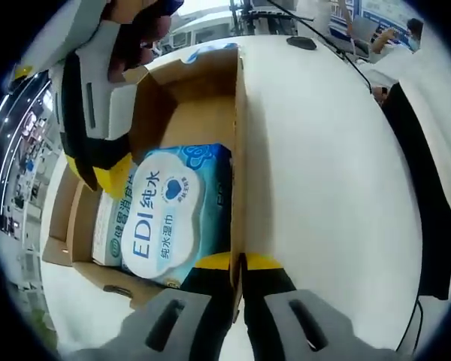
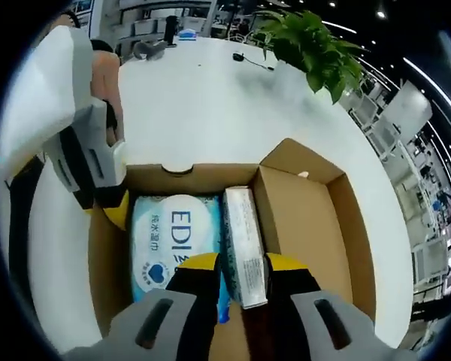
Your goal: Operate the shoe box by opening the lid, removing the specified soft item, and placing it in the target area until the item is outside and the box remains undamaged.
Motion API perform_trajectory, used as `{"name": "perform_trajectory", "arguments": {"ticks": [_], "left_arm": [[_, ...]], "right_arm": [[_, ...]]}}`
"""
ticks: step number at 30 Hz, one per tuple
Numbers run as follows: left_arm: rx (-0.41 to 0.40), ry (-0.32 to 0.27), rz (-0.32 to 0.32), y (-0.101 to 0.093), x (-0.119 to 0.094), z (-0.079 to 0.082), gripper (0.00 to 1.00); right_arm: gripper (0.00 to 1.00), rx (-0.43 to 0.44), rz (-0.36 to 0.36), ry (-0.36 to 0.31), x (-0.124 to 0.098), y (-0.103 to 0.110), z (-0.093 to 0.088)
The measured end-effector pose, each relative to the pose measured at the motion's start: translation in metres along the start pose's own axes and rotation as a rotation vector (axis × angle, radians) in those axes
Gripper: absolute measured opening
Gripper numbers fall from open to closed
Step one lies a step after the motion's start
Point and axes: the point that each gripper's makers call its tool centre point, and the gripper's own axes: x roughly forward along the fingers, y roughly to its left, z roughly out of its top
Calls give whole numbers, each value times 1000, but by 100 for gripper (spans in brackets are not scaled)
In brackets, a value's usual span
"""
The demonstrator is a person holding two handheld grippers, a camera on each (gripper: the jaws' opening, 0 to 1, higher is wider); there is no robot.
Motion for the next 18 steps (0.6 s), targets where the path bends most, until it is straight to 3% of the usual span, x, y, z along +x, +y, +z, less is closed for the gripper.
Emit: {"name": "perform_trajectory", "arguments": {"ticks": [4, 5, 7, 18], "left_arm": [[-2, 0, 2, 0, 0, 0, 3], [-5, -4, 6, 1, 0, 0, 3], [-8, -5, 4, 1, -1, 0, 3], [-11, -8, 8, 2, 0, 0, 3]], "right_arm": [[18, -12, -29, 61, 6, -2, -11], [16, -66, -49, 23, 7, -7, -4], [16, -28, -47, 36, 7, -3, -5], [16, -106, -81, 46, 8, -4, -8]]}}
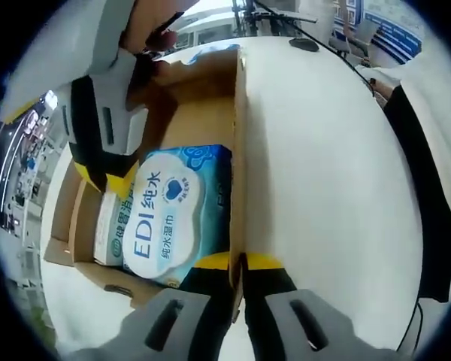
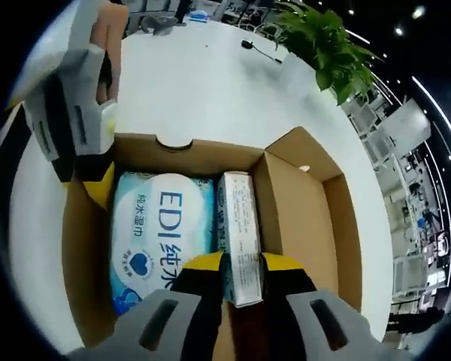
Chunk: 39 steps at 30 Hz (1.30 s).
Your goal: Operate the shoe box by opening the lid, removing the specified soft item, and placing it in the target area until the item is outside and the box remains undamaged.
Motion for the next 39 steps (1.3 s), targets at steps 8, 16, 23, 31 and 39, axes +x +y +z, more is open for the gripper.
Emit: {"name": "perform_trajectory", "arguments": {"ticks": [8, 16, 23, 31, 39], "left_arm": [[1, 0, 1, 0, 0, 1, 3], [-1, 1, 4, 0, 1, 1, 3], [0, 2, 3, 0, 1, 0, 3], [-1, 4, 5, 0, 1, 0, 3], [2, 5, 3, 0, 1, 0, 3]], "right_arm": [[16, 29, -7, 22, -5, -2, -13], [16, 73, -10, 43, -13, -2, -32], [16, 144, -11, 47, -19, -3, -45], [16, 253, 1, 68, -26, -3, -58], [15, 391, 22, 56, -34, 0, -70]]}}
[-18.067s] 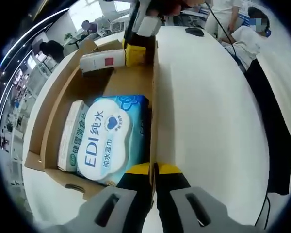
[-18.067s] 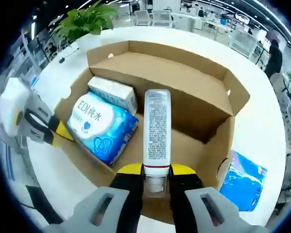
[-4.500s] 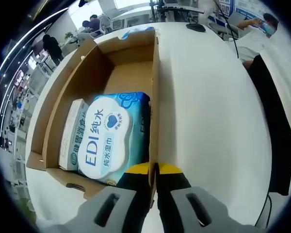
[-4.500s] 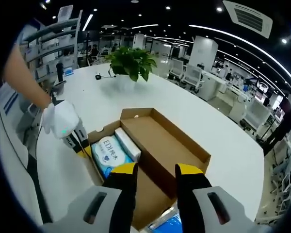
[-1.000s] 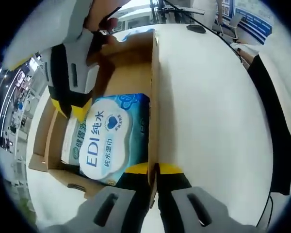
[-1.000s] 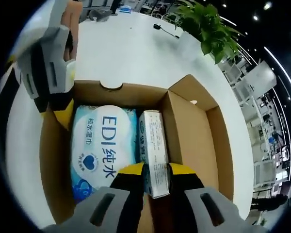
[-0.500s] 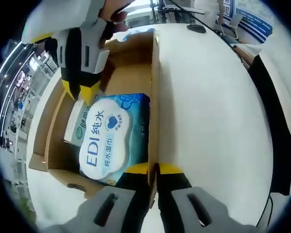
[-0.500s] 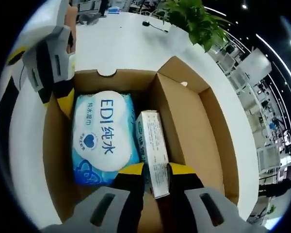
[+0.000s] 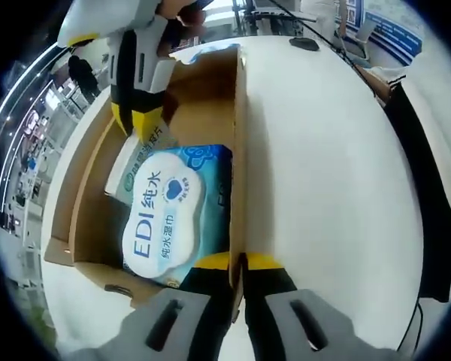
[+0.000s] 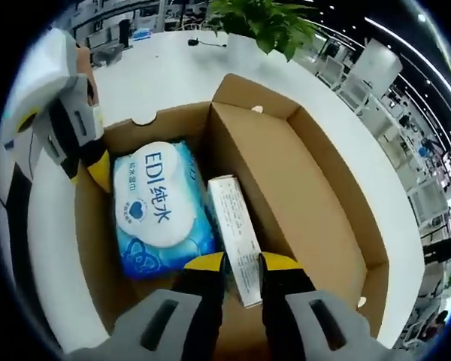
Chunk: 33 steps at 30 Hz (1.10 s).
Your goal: Operate the shoe box by opening the lid, removing the specified soft item, and placing it in the target area until the item is outside and the box remains undamaged.
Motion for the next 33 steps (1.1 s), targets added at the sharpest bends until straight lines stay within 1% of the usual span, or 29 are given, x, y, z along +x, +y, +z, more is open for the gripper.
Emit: {"name": "perform_trajectory", "arguments": {"ticks": [11, 15, 18, 20, 23, 24, 25, 26, 27, 31, 33], "left_arm": [[2, 3, -3, -1, 0, 0, 3], [1, 3, -3, -1, 0, 0, 3], [1, 4, -4, -1, 0, 0, 3], [1, 4, -4, -1, 0, 0, 3], [4, 5, -2, -1, 0, 0, 3], [4, 5, -2, -1, 0, 0, 3], [6, 5, -2, -1, 0, 0, 3], [4, 4, -1, -1, 0, 0, 3], [4, 5, -1, -1, 0, 0, 3], [4, 4, -1, -1, 0, 0, 3], [3, 5, -1, -1, 0, 0, 3]], "right_arm": [[15, 77, 2, 38, -9, 0, -16], [15, 95, 5, 40, -10, -2, -20], [15, 104, 18, 36, -10, -4, -20], [16, 133, 35, 37, -10, -4, -19], [16, 119, 56, 46, -13, -3, -17], [18, 117, 60, 46, -13, -2, -17], [23, 115, 59, 44, -14, -2, -17], [28, 113, 58, 27, -16, -3, -15], [27, 118, 60, 12, -17, -3, -12], [26, 95, 42, 9, -19, -7, -11], [26, 100, 62, 21, -19, -4, -12]]}}
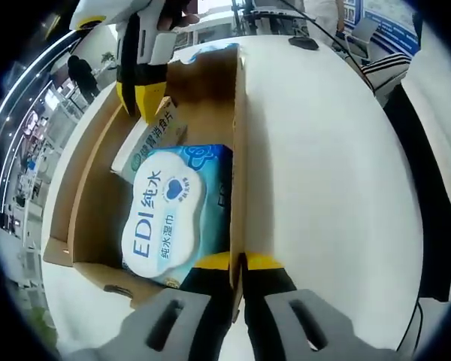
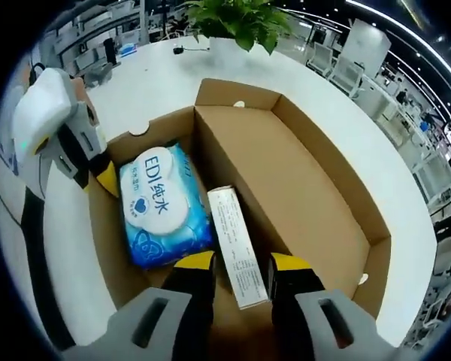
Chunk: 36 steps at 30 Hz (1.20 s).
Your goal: Operate the shoe box by opening the lid, removing the specified soft item, and placing it in the target area until the item is outside and the box remains undamaged.
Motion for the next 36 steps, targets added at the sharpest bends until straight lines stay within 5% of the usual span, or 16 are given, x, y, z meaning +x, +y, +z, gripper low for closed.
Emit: {"name": "perform_trajectory", "arguments": {"ticks": [11, 27, 36], "left_arm": [[-3, 0, 6, 0, 0, 0, 3], [-6, 1, -1, 0, -1, 0, 3], [-6, 0, 0, 1, -1, 0, 3]], "right_arm": [[27, -99, 6, 91, 12, -1, -10], [27, -67, 42, 154, 32, 3, -20], [22, -125, 33, 176, 38, 0, -24]]}}
